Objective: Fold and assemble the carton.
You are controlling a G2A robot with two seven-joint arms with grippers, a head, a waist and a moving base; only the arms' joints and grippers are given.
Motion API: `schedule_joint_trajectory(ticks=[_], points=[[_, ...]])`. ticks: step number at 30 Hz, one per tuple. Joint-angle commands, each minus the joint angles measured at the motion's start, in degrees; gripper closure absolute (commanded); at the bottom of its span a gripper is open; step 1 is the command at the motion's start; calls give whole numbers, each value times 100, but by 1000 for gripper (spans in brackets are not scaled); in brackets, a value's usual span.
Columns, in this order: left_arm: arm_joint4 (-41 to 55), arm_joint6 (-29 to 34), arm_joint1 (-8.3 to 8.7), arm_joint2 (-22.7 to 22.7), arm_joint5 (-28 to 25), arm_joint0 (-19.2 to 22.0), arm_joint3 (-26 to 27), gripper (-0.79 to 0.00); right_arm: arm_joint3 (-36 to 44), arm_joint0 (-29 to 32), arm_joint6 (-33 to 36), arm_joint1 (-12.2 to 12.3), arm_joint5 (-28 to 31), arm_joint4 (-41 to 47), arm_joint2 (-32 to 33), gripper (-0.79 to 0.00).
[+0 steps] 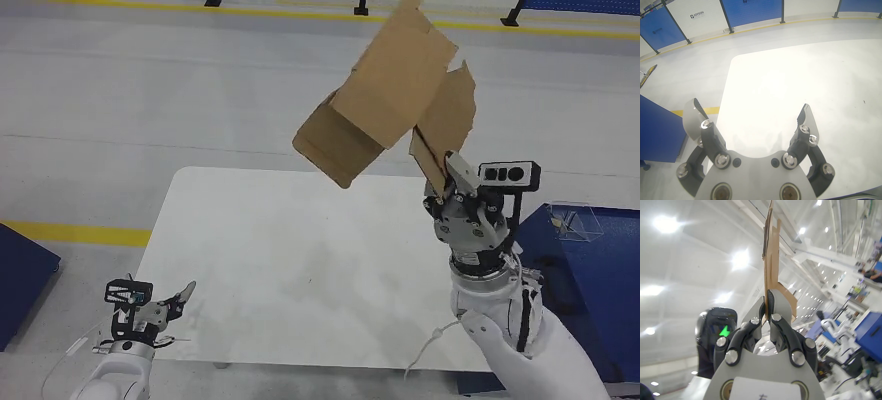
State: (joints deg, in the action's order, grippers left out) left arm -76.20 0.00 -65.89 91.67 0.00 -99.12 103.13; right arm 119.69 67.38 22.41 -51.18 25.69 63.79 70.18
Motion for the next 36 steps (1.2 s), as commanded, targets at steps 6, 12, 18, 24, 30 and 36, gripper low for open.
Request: schedule_joint_trajectory(ticks=[6,12,18,24,30,36], points=[[0,0,0,0,0,0,0,-785,-168,830,1922,116,-2982,3138,910,0],[0,0,0,0,0,0,0,-785,-170,1317,1478,64,-4453,5165,755,0],[0,0,0,0,0,0,0,-785,-456,1462,433,-56,-5806,7737,-79,0],[0,0,0,0,0,0,0,-785,-805,1246,60,-181,-6041,9024,-410,0],[0,0,0,0,0,0,0,-785,-473,1206,1326,-298,-4488,6051,-142,0],[0,0,0,0,0,0,0,-785,-683,1283,2933,-426,-1668,2503,-144,0]])
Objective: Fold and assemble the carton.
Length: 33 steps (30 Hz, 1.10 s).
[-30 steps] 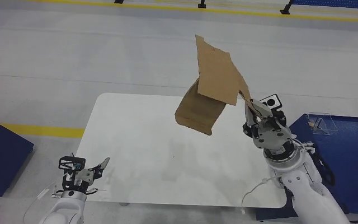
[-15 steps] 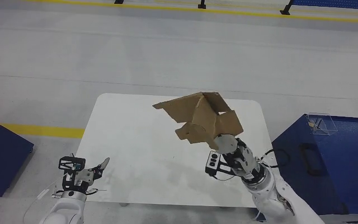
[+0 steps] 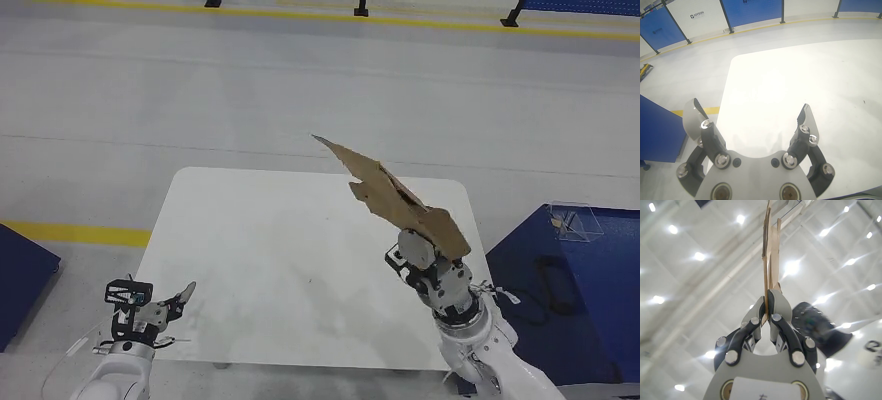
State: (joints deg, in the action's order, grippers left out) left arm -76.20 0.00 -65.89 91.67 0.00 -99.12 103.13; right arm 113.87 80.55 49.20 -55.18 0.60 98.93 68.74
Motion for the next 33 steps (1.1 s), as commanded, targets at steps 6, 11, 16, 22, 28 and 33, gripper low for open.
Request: schedule_joint_trajectory(ticks=[6,11,16,22,28,33], points=[[0,0,0,0,0,0,0,-785,-868,-448,818,-163,2867,-2998,-35,0],[0,0,0,0,0,0,0,-785,-1498,-761,1377,-205,3362,-3880,14,0],[0,0,0,0,0,0,0,-785,-2064,-1024,1897,-200,3528,-4460,193,0],[0,0,0,0,0,0,0,-785,-2367,-1177,2245,-188,3202,-4387,336,0],[0,0,0,0,0,0,0,-785,-2367,-1177,2245,-188,3202,-4387,336,0],[0,0,0,0,0,0,0,-785,-2367,-1177,2245,-188,3202,-4387,336,0]])
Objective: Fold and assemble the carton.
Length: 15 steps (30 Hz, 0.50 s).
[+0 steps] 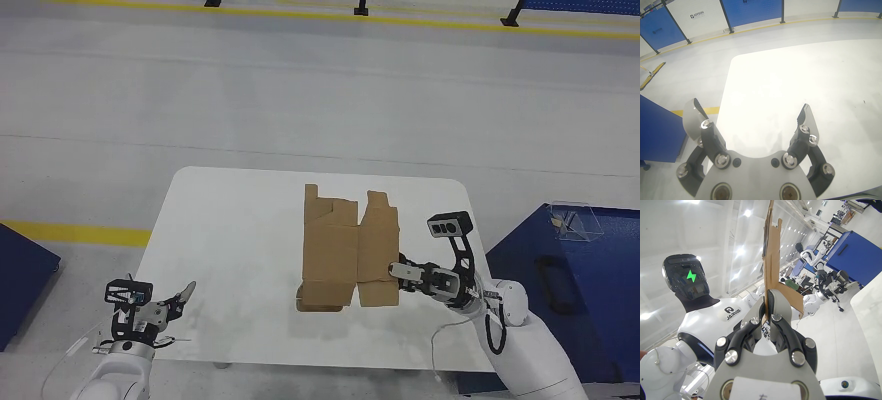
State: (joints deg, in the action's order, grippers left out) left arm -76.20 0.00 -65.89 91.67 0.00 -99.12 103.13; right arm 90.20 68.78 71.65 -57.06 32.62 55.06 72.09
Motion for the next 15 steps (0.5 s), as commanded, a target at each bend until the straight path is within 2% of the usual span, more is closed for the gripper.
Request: schedule_joint_trajectory(ticks=[1,4,7,9,13,15], points=[[0,0,0,0,0,0,0,-785,0,0,0,0,0,0,0,0],[99,31,-5,-28,-65,2,11,-785,0,0,0,0,0,0,0,0],[1243,900,-24,-2,-509,57,282,-785,-40,-29,36,10,-395,-238,-13,0],[2607,1880,-30,79,-883,97,493,-785,-264,-142,200,17,-440,-642,-30,0],[4583,2965,-29,292,-1040,309,604,-785,-728,-366,408,-18,-406,-844,-173,0],[6191,3885,-29,291,-1020,553,465,-785,-988,-481,520,-66,-519,-575,-314,0]])
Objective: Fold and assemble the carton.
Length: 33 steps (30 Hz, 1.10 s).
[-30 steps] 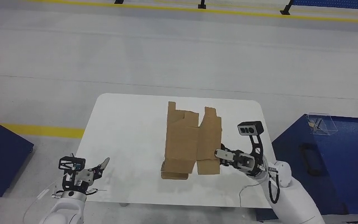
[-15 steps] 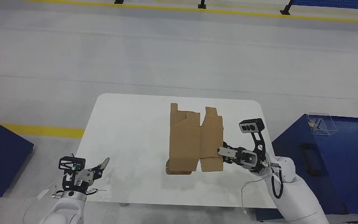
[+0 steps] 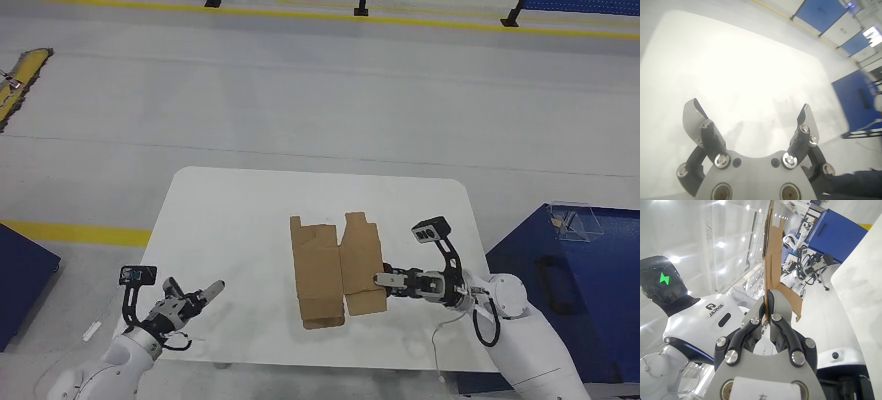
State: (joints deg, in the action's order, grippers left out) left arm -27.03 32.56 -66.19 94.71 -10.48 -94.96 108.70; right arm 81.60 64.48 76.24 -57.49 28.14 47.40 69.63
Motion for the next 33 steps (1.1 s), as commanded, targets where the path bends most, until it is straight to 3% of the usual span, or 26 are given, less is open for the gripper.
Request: schedule_joint_trajectory(ticks=[1,4,6,11,18,19,20,21,25,33], points=[[1817,955,2,-15,65,231,-161,-785,-195,-87,103,-39,-113,293,-107,0],[3952,2529,33,10,236,710,-680,-785,-471,-288,234,-105,-243,223,-347,0],[4693,3041,36,-97,265,1007,-1031,-785,-685,-421,287,-178,-296,235,-586,0],[5474,3445,21,-346,205,1349,-1404,-785,-1000,-629,435,-311,-445,99,-1031,0],[5239,3426,9,-864,13,1451,-1230,-785,-1278,-818,477,-491,-487,126,-1437,0],[5185,3420,10,-912,27,1458,-1211,-730,-1287,-829,472,-504,-481,125,-1460,0],[5118,3389,10,-976,24,1466,-1180,-619,-1294,-844,467,-522,-476,128,-1489,0],[5064,3331,8,-1025,-6,1460,-1158,-425,-1300,-857,469,-537,-478,130,-1510,0],[4931,3255,21,-1131,-56,1414,-1054,0,-1375,-887,481,-580,-490,121,-1543,0],[5054,3475,64,-1185,45,1393,-965,0,-1386,-896,451,-649,-461,181,-1534,0]])
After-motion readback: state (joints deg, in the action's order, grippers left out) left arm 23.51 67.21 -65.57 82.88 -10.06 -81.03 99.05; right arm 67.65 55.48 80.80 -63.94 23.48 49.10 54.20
